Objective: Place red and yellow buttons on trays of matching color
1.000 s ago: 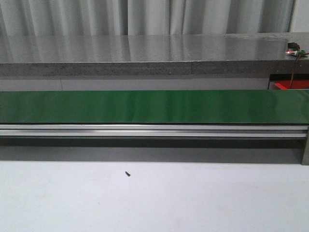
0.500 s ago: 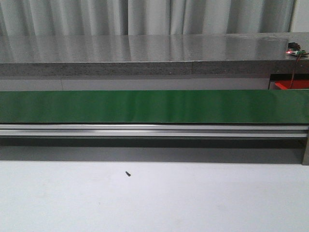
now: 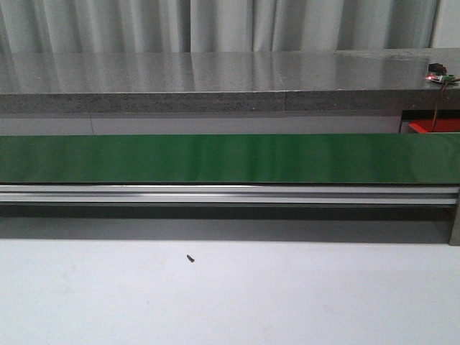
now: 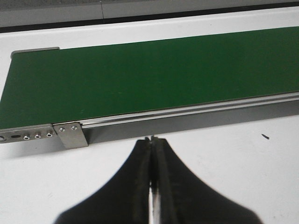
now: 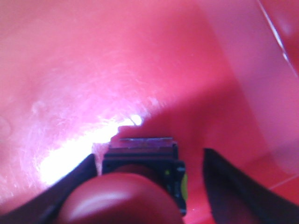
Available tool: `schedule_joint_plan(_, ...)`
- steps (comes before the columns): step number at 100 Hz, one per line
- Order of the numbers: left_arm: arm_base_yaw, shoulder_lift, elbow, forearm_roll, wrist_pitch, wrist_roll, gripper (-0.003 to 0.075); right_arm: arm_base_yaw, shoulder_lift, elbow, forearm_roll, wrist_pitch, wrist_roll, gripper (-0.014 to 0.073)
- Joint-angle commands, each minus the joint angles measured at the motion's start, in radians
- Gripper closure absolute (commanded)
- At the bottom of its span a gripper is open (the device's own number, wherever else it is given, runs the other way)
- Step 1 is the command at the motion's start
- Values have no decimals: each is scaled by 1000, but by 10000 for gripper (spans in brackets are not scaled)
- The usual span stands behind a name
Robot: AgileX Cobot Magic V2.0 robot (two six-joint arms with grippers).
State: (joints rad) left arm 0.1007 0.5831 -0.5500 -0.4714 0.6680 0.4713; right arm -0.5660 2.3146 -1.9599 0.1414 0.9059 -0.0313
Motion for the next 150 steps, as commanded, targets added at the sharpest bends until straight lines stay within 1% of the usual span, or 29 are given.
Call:
schedule_joint_plan(1,-8,-1,-26,-33,-59,0,740,-3,-74,-46,0,5,-1,35)
schedule_joint_plan(9,-8,-1,-26,-33,-59,0,740,-3,-96,-49,-9,13,-1,38)
schedule_joint_plan(18,-8,-1,-26,-33,-59,0,740,3,-133,-49,-64,17,-1,38)
schedule_joint_plan(27,-8,-1,-26,-33,-59,0,740,7,-178,-49,-90,32,-1,38)
schedule_joint_plan(48,-8,-1,-26,-33,-59,0,740,11,-294,-49,-92,78,-1,38)
schedule_joint_plan(53,-8,-1,-26,-33,-59,0,740,12,-322,-49,-92,89,0,53)
schedule_joint_plan(57,-8,-1,-26,-33,-59,0,740,17,-342,-49,-92,95,0,96)
schedule_joint_plan(62,-8,-1,-26,-33,-59,0,740,24,-369,-49,-92,103,0,186)
schedule_joint_plan(66,-8,-1,-26,-33,-59,0,740,33,-385,-49,-92,113,0,290)
schedule_joint_plan(67,-8,-1,-26,-33,-59,0,740,35,-391,-49,-92,117,0,327)
schedule_joint_plan(69,-8,-1,-26,-33,-59,0,740,38,-397,-49,-92,121,0,365)
schedule_joint_plan(74,-8,-1,-26,-33,-59,0,740,56,-419,-48,-92,140,0,515)
schedule_joint_plan(76,-8,-1,-26,-33,-59,0,740,63,-429,-48,-92,144,0,550)
schedule_joint_plan(81,-8,-1,-26,-33,-59,0,740,81,-449,-43,-90,153,1,676)
schedule_joint_plan(84,-8,-1,-26,-33,-59,0,740,93,-462,-42,-89,158,1,725)
schedule_joint_plan(88,-8,-1,-26,-33,-59,0,740,112,-480,-38,-89,164,1,712)
schedule_joint_plan(115,-8,-1,-26,-33,-59,0,740,224,-594,9,-78,189,1,717)
schedule_joint_plan(150,-8,-1,-26,-33,-59,0,740,353,-779,218,-67,116,1,717)
